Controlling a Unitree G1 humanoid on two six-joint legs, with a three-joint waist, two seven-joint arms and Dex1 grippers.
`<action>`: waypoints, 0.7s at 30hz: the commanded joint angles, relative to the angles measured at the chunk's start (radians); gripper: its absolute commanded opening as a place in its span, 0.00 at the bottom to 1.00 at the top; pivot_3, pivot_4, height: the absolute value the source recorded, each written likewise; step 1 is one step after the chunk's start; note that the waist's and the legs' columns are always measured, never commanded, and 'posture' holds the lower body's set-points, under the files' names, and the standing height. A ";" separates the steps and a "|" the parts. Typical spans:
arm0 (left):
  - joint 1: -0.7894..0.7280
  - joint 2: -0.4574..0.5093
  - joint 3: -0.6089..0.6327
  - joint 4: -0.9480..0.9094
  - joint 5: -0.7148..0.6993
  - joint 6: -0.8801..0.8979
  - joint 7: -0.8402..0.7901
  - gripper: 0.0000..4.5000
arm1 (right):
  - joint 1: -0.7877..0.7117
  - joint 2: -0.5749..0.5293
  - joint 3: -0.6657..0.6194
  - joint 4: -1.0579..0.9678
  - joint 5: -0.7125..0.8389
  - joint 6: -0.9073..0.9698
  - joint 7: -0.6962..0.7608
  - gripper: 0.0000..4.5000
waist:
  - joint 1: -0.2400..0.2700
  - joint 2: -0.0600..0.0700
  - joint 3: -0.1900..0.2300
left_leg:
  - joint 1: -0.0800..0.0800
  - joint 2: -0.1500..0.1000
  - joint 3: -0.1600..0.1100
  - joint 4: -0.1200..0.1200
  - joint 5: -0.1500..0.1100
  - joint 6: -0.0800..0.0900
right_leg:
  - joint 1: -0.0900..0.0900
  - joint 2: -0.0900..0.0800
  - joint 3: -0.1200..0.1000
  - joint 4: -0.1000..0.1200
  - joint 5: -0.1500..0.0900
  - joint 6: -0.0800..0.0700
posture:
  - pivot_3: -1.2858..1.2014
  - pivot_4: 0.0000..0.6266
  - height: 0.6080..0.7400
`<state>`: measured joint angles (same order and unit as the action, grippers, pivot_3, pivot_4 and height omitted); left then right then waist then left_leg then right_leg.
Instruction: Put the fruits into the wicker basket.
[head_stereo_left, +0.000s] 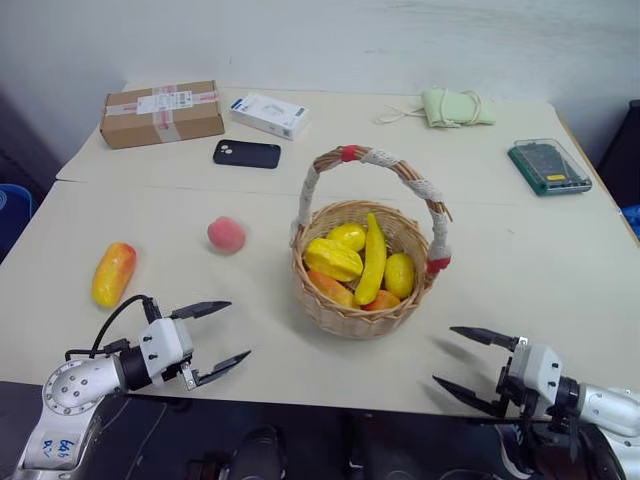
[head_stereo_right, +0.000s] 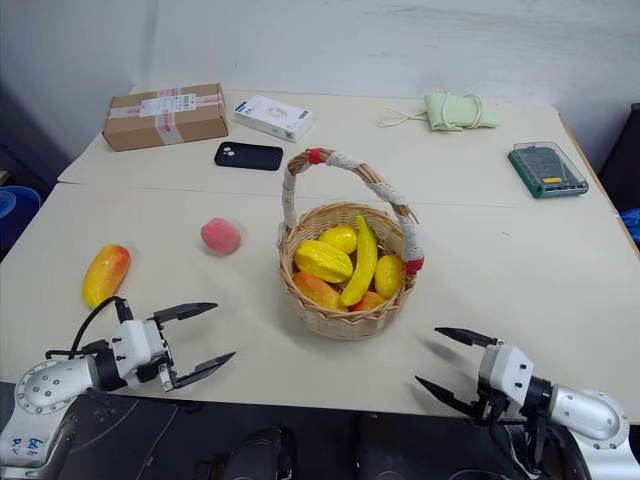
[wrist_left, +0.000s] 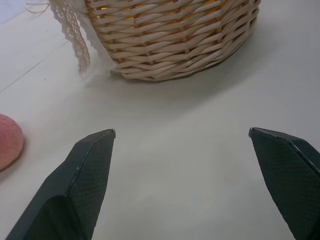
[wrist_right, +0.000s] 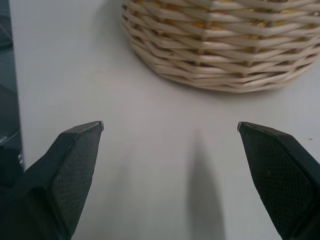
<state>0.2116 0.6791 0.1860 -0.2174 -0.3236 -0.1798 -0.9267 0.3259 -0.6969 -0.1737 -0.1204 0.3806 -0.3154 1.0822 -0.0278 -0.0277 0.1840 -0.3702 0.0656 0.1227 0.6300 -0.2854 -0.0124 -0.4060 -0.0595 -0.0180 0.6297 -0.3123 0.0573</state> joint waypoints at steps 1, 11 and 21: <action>0.011 -0.001 0.019 -0.060 -0.088 0.039 -0.021 1.00 | 0.006 0.006 -0.017 -0.026 0.007 -0.025 -0.003 0.99 | 0.000 0.000 0.000 | 0.000 0.000 0.000 0.000 0.000 0.000 | 0.000 0.000 0.000 0.000 0.000 0.000 | 0.52 0.24 1.00; 0.143 0.063 0.281 -0.092 -0.316 0.372 0.034 1.00 | 0.046 0.144 0.017 -0.292 0.187 0.035 -0.071 0.99 | -0.010 -0.001 0.000 | 0.000 0.002 0.000 0.000 0.000 -0.002 | -0.001 0.001 0.001 0.003 0.000 -0.001 | 0.52 0.24 1.00; 0.253 -0.082 0.786 0.219 -0.467 0.488 0.350 1.00 | -0.076 0.189 0.067 -0.454 0.150 0.020 -0.162 0.99 | -0.004 -0.008 -0.004 | 0.001 0.000 -0.002 0.002 0.000 -0.001 | -0.001 0.000 -0.001 0.004 -0.001 -0.002 | 0.52 0.24 1.00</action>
<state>0.4465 0.5833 0.8978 -0.0482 -0.7883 0.3081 -0.5973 0.2788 -0.5191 -0.1116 -0.4978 0.5187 -0.2964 0.9545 -0.0320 -0.0355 0.1798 -0.3696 0.0661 0.1213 0.6316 -0.2850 -0.0139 -0.4074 -0.0591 -0.0188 0.6336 -0.3137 0.0552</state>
